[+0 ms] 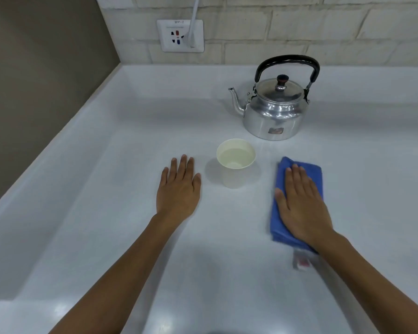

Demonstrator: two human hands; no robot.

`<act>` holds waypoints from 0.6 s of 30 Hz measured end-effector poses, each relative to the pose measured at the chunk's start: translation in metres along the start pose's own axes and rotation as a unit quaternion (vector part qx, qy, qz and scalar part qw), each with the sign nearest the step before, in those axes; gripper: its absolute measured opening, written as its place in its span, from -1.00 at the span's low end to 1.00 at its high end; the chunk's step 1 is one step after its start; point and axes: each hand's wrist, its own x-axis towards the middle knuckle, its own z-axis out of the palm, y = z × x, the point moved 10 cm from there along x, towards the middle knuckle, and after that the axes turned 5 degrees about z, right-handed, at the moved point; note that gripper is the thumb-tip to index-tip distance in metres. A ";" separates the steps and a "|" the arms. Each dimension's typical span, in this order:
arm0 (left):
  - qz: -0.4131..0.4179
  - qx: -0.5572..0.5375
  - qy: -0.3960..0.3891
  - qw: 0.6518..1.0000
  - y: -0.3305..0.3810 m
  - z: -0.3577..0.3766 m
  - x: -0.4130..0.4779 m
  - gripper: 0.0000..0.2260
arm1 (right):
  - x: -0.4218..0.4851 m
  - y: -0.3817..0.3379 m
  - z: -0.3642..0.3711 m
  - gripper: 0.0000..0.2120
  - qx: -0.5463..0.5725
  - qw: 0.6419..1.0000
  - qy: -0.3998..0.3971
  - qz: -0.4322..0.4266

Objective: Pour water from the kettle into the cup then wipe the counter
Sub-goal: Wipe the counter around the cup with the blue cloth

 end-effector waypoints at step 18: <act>0.007 -0.008 0.006 1.000 -0.003 0.001 0.002 -0.53 | 0.058 -0.036 0.003 -0.55 -0.005 0.972 -0.071 -0.226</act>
